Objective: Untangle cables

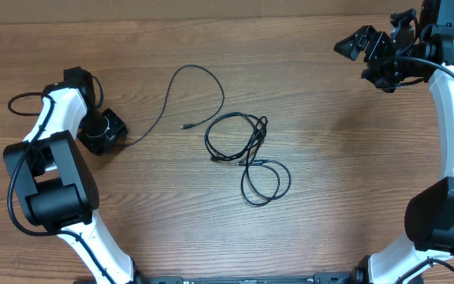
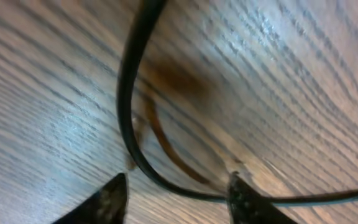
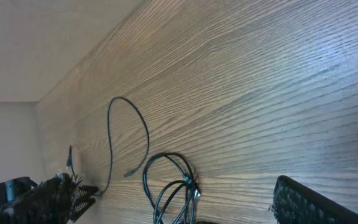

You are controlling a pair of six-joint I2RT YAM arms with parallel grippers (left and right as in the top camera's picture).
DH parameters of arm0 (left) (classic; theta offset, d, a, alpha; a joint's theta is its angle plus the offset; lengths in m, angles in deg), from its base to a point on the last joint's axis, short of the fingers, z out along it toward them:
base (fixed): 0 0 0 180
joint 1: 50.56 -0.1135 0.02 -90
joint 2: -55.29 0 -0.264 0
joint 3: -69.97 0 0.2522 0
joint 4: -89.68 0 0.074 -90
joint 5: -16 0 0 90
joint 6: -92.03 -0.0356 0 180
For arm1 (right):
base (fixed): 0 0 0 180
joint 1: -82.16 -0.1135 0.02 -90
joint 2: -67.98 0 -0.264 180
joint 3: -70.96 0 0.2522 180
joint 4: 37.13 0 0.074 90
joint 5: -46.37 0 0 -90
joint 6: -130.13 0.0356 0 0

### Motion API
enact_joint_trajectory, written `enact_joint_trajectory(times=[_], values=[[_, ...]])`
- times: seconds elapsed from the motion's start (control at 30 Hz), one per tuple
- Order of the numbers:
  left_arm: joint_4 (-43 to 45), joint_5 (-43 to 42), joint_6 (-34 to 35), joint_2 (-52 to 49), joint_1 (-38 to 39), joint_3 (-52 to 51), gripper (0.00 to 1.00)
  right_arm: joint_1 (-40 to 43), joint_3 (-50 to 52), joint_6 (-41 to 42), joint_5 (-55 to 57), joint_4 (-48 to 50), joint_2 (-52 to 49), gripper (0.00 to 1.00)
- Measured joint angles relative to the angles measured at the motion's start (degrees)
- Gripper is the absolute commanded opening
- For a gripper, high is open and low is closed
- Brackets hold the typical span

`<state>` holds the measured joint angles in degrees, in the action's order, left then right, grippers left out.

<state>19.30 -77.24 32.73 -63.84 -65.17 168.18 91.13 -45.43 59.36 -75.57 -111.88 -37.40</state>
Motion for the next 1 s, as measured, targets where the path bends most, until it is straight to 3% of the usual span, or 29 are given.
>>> enact_joint_trajectory(times=[0.1, 0.23, 0.37, 0.4, 0.5, 0.67, 0.8, 1.0], values=[[1.1, 2.6, 0.5, 0.0, 0.0, 0.0, 0.73, 0.0, 0.0, 0.0, 0.0, 0.0, 0.0, 1.00], [2.6, 4.9, 0.6, 0.0, 0.0, 0.0, 0.55, 0.0, 0.0, 0.0, 0.0, 0.0, 0.0, 1.00], [5.4, 5.3, 0.7, 0.0, 0.0, -0.8, 0.50, 0.0, 0.0, 0.0, 0.0, 0.0, 0.0, 1.00], [5.9, 5.3, 0.7, 0.0, 0.0, -1.2, 0.45, 0.0, 0.0, 0.0, 0.0, 0.0, 0.0, 1.00], [8.2, 5.7, 0.8, 0.5, 0.3, -2.8, 0.06, 0.0, 0.0, 0.0, 0.0, 0.0, 0.0, 1.00], [7.8, 5.6, 0.7, 1.4, 0.3, -4.0, 0.04, 0.0, 0.0, 0.0, 0.0, 0.0, 0.0, 1.00], [-0.5, 2.9, 0.5, 1.4, 0.3, 0.2, 0.04, 0.0, 0.0, 0.0, 0.0, 0.0, 0.0, 1.00], [-15.0, -12.3, 0.4, 3.2, 0.3, 22.1, 0.04, 0.0, 0.0, 0.0, 0.0, 0.0, 0.0, 1.00]])
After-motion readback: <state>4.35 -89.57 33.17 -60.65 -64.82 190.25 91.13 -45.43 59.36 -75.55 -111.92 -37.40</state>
